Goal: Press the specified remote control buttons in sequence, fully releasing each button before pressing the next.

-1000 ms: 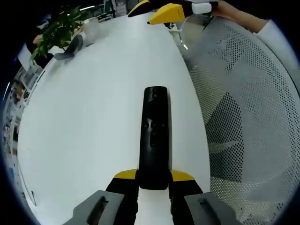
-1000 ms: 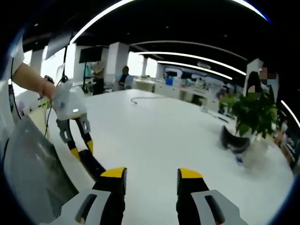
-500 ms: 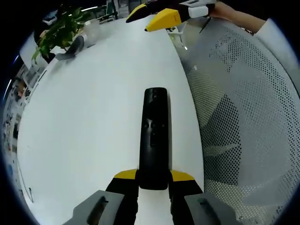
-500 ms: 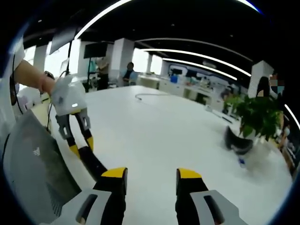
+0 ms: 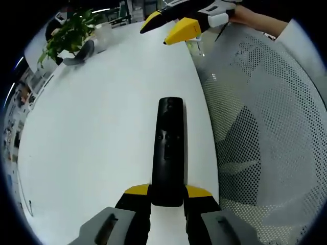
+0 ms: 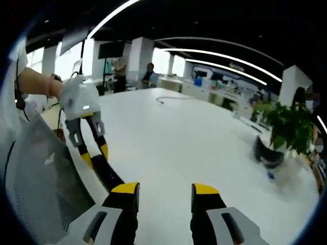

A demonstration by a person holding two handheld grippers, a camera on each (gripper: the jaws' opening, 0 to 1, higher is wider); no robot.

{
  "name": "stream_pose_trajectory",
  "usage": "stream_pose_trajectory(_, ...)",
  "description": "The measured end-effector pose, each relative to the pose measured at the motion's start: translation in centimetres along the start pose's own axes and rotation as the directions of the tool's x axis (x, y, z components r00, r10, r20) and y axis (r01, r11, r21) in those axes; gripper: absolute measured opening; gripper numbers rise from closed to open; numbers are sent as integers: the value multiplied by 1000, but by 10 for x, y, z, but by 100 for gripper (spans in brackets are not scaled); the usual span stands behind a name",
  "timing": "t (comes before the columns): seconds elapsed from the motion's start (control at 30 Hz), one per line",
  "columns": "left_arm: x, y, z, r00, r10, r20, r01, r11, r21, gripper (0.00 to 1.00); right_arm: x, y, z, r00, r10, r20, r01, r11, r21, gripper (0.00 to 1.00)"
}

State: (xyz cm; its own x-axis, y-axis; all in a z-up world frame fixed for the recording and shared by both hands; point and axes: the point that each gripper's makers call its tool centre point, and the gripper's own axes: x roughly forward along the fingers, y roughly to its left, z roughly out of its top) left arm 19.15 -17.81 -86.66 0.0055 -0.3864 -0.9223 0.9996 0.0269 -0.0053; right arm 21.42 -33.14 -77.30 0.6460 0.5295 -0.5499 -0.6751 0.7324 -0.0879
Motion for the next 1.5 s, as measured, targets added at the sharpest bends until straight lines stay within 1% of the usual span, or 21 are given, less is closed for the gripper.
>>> stream_pose_trajectory(0.1,0,0,0,1000,5,10,-5,1000,-6,24,2,15,-4,995,97,-21,-97,995,22,32)
stream_pose_trajectory(0.17,0,0,0,1000,7,17,-7,1000,-7,24,3,19,-3,993,119,-23,-119,993,-5,27)
stream_pose_trajectory(0.2,0,0,0,1000,7,21,-7,1000,-8,24,4,22,-3,991,131,-28,-131,991,-2,25)
stream_pose_trajectory(0.23,-1,0,-1,1000,7,29,-6,1000,-11,24,4,27,-1,987,159,-30,-159,987,-8,23)
stream_pose_trajectory(0.37,-1,1,-1,997,8,71,-6,1000,-20,24,7,36,-1,976,212,-51,-213,977,-8,21)
stream_pose_trajectory(0.47,-2,0,-2,993,14,114,-10,999,-35,24,11,40,-2,970,228,-81,-231,972,-30,20)
stream_pose_trajectory(0.57,-2,0,-3,988,21,155,-13,999,-50,24,13,44,0,965,244,-94,-248,968,-33,19)
stream_pose_trajectory(0.73,-2,-1,-3,982,35,185,-24,998,-65,24,17,53,1,953,276,-128,-284,957,-56,17)
stream_pose_trajectory(0.77,-2,-1,-3,981,37,190,-25,997,-68,24,18,56,-1,946,290,-145,-301,951,-64,16)
stream_pose_trajectory(0.93,-3,-1,-3,972,43,230,-26,997,-77,24,26,66,-5,925,325,-195,-346,935,-83,14)
stream_pose_trajectory(0.97,-3,-1,-3,969,44,241,-26,997,-78,24,29,68,-7,918,335,-211,-359,929,-86,14)
stream_pose_trajectory(1.03,-3,-2,-3,966,45,254,-25,996,-81,24,32,71,-8,912,343,-226,-370,924,-91,14)
stream_pose_trajectory(1.07,-3,-2,-3,965,45,258,-25,997,-78,24,35,73,-10,904,352,-243,-383,919,-96,13)
stream_pose_trajectory(1.13,-3,-3,-2,963,45,264,-25,997,-79,24,39,75,-11,895,361,-262,-400,910,-112,13)
stream_pose_trajectory(1.3,-2,-8,0,959,46,279,-27,997,-73,24,47,76,-15,875,374,-306,-428,894,-130,11)
stream_pose_trajectory(1.37,-2,-12,0,954,42,296,-23,997,-69,24,49,74,-18,867,376,-328,-438,888,-138,10)
stream_pose_trajectory(1.43,-2,-13,0,949,42,312,-21,997,-71,24,51,72,-20,861,376,-342,-443,886,-141,10)
stream_pose_trajectory(1.5,-2,-12,0,940,49,336,-23,996,-81,24,51,70,-23,855,376,-357,-449,881,-146,9)
